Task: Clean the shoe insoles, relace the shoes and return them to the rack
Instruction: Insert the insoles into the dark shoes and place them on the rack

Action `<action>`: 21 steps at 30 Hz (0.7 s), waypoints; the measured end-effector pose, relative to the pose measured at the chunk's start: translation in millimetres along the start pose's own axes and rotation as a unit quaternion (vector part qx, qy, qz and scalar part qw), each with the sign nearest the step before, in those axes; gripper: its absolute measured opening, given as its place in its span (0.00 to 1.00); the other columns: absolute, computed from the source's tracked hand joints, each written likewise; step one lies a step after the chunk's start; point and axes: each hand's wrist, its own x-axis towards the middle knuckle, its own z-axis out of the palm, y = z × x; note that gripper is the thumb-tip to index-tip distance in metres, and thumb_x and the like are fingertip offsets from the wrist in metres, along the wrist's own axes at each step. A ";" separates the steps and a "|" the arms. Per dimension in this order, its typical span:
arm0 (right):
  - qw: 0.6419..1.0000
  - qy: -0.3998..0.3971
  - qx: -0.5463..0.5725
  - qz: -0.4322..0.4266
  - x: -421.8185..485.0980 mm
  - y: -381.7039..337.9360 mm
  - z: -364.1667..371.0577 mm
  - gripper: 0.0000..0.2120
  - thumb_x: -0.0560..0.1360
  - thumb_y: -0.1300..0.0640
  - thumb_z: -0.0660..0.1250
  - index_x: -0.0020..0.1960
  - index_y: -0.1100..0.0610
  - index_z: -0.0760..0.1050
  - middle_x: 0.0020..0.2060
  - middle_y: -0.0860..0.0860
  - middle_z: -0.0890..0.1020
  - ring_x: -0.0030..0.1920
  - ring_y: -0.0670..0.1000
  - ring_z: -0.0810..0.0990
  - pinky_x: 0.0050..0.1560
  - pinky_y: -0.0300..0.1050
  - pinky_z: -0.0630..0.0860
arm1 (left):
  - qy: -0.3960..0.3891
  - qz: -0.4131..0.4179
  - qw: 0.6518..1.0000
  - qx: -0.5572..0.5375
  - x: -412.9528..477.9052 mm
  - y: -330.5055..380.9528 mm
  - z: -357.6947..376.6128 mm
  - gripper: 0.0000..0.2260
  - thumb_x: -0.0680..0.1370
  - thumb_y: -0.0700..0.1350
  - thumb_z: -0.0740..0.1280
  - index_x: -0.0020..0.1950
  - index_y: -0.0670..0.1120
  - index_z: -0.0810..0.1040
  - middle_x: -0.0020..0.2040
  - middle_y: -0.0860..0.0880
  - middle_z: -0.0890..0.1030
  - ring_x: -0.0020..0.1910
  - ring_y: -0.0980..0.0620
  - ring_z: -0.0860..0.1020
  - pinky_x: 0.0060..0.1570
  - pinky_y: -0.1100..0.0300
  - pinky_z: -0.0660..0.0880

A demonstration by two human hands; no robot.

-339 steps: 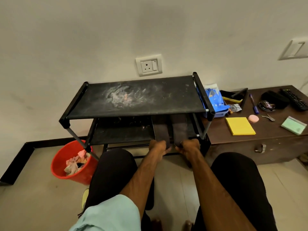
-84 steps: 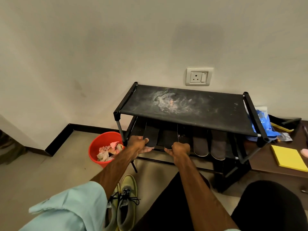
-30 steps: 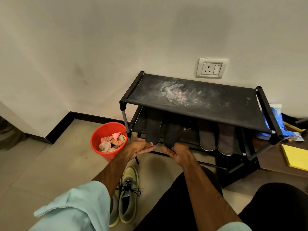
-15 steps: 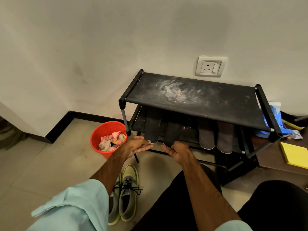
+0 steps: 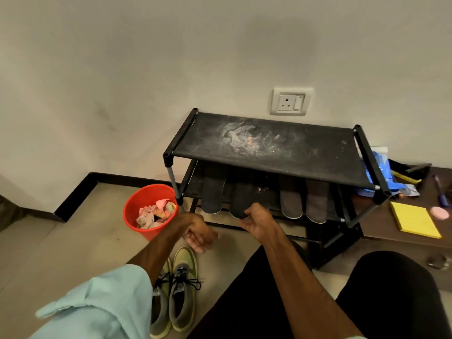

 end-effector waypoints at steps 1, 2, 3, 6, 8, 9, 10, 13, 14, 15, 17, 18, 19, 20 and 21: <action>1.000 0.001 -0.004 -0.006 -7.0 -3.0 -4.6 0.14 0.78 0.70 0.61 0.63 0.65 0.71 0.53 0.63 0.78 0.51 0.61 0.81 0.53 0.55 0.80 | 0.011 -0.014 0.998 0.067 -8.3 12.7 4.5 0.11 0.83 0.48 0.67 0.53 0.40 0.80 0.49 0.44 0.83 0.44 0.51 0.83 0.48 0.59 0.82; 1.000 0.004 -0.007 -0.020 -12.6 -5.9 -13.0 0.14 0.76 0.70 0.62 0.62 0.66 0.71 0.52 0.64 0.79 0.49 0.61 0.82 0.52 0.56 0.81 | 0.022 -0.018 0.992 0.120 -19.0 28.8 13.0 0.11 0.84 0.49 0.65 0.51 0.41 0.79 0.48 0.45 0.83 0.43 0.51 0.82 0.47 0.59 0.81; 0.999 0.007 -0.013 -0.032 -19.8 -9.2 -18.8 0.14 0.75 0.70 0.63 0.61 0.67 0.72 0.51 0.65 0.80 0.48 0.62 0.83 0.52 0.57 0.83 | 0.037 -0.013 0.988 0.152 -29.1 44.0 20.1 0.12 0.84 0.49 0.64 0.49 0.41 0.79 0.46 0.45 0.83 0.42 0.51 0.82 0.45 0.61 0.81; 0.996 0.020 -0.037 -0.081 -49.0 -27.4 -39.5 0.04 0.75 0.69 0.62 0.49 0.68 0.73 0.40 0.62 0.79 0.36 0.56 0.78 0.42 0.50 0.81 | 0.075 0.033 0.972 0.218 -68.3 86.5 49.3 0.13 0.84 0.47 0.64 0.47 0.40 0.80 0.40 0.45 0.84 0.36 0.52 0.83 0.40 0.62 0.82; 0.992 0.024 -0.057 -0.108 -71.8 -45.4 -57.5 0.03 0.77 0.69 0.61 0.44 0.66 0.73 0.36 0.59 0.74 0.35 0.54 0.73 0.38 0.46 0.77 | 0.094 0.072 0.957 0.263 -97.5 109.1 71.3 0.13 0.84 0.48 0.64 0.48 0.39 0.81 0.37 0.45 0.85 0.34 0.52 0.83 0.40 0.62 0.82; 0.990 0.019 -0.072 -0.118 -80.1 -54.0 -67.5 0.04 0.76 0.68 0.62 0.44 0.66 0.74 0.37 0.60 0.75 0.36 0.55 0.73 0.38 0.46 0.77 | 0.104 0.092 0.950 0.279 -110.1 117.8 81.0 0.14 0.84 0.48 0.65 0.48 0.39 0.82 0.37 0.45 0.85 0.33 0.52 0.83 0.39 0.62 0.82; 0.987 0.018 -0.086 -0.134 -90.3 -63.6 -80.9 0.04 0.76 0.68 0.62 0.45 0.67 0.75 0.39 0.63 0.77 0.37 0.57 0.76 0.40 0.47 0.79 | 0.117 0.112 0.941 0.296 -123.0 127.4 93.2 0.14 0.84 0.48 0.65 0.48 0.39 0.82 0.38 0.45 0.86 0.32 0.53 0.83 0.37 0.63 0.82; 0.978 -0.002 -0.148 -0.145 -118.2 -90.7 -118.1 0.09 0.78 0.66 0.63 0.55 0.68 0.79 0.47 0.67 0.84 0.45 0.62 0.84 0.51 0.53 0.84 | 0.164 0.181 0.911 0.332 -152.2 150.9 127.1 0.15 0.83 0.50 0.66 0.47 0.40 0.84 0.39 0.47 0.87 0.32 0.53 0.84 0.41 0.61 0.83; 0.976 -0.012 -0.164 -0.144 -128.5 -100.1 -130.9 0.10 0.78 0.65 0.64 0.56 0.67 0.79 0.48 0.67 0.85 0.46 0.62 0.85 0.51 0.52 0.84 | 0.173 0.206 0.902 0.337 -160.9 158.6 139.4 0.14 0.83 0.49 0.66 0.48 0.40 0.84 0.39 0.47 0.87 0.34 0.52 0.85 0.45 0.59 0.83; 0.972 -0.016 -0.182 -0.148 -141.5 -110.3 -149.1 0.09 0.79 0.64 0.65 0.57 0.66 0.80 0.48 0.66 0.86 0.46 0.61 0.86 0.50 0.51 0.84 | 0.181 0.233 0.891 0.345 -169.2 168.7 155.7 0.12 0.82 0.48 0.67 0.49 0.40 0.84 0.38 0.48 0.87 0.35 0.52 0.85 0.47 0.56 0.84; 0.963 -0.011 -0.221 -0.155 -161.2 -127.7 -183.4 0.09 0.80 0.63 0.67 0.57 0.64 0.81 0.48 0.63 0.87 0.45 0.58 0.87 0.47 0.49 0.85 | 0.208 0.290 0.862 0.360 -178.9 187.4 186.7 0.10 0.80 0.49 0.69 0.49 0.42 0.83 0.38 0.48 0.87 0.36 0.50 0.86 0.48 0.50 0.84; 0.960 -0.002 -0.232 -0.160 -168.8 -135.2 -201.0 0.09 0.80 0.62 0.67 0.57 0.64 0.82 0.47 0.62 0.87 0.45 0.58 0.87 0.46 0.48 0.84 | 0.232 0.317 0.843 0.368 -181.3 196.1 201.9 0.10 0.78 0.50 0.69 0.49 0.44 0.83 0.39 0.48 0.87 0.37 0.48 0.86 0.48 0.48 0.84; 0.958 0.008 -0.235 -0.164 -174.2 -141.5 -219.3 0.09 0.80 0.62 0.67 0.58 0.64 0.82 0.46 0.60 0.87 0.43 0.57 0.86 0.44 0.47 0.84 | 0.256 0.342 0.821 0.379 -183.1 204.6 218.3 0.10 0.76 0.52 0.70 0.49 0.45 0.82 0.42 0.47 0.87 0.39 0.46 0.86 0.48 0.48 0.84; 0.957 0.023 -0.233 -0.172 -182.0 -145.9 -242.7 0.10 0.80 0.63 0.67 0.58 0.64 0.81 0.44 0.59 0.87 0.41 0.55 0.86 0.41 0.46 0.83 | 0.274 0.365 0.798 0.394 -185.8 215.2 241.0 0.11 0.74 0.52 0.70 0.50 0.46 0.82 0.45 0.46 0.86 0.43 0.45 0.85 0.49 0.48 0.83; 0.957 0.034 -0.226 -0.176 -183.9 -147.2 -262.2 0.09 0.80 0.63 0.66 0.57 0.64 0.81 0.42 0.59 0.85 0.38 0.54 0.84 0.38 0.45 0.82 | 0.287 0.383 0.780 0.404 -186.4 221.9 260.2 0.12 0.73 0.53 0.70 0.51 0.46 0.81 0.49 0.45 0.85 0.47 0.43 0.84 0.51 0.48 0.82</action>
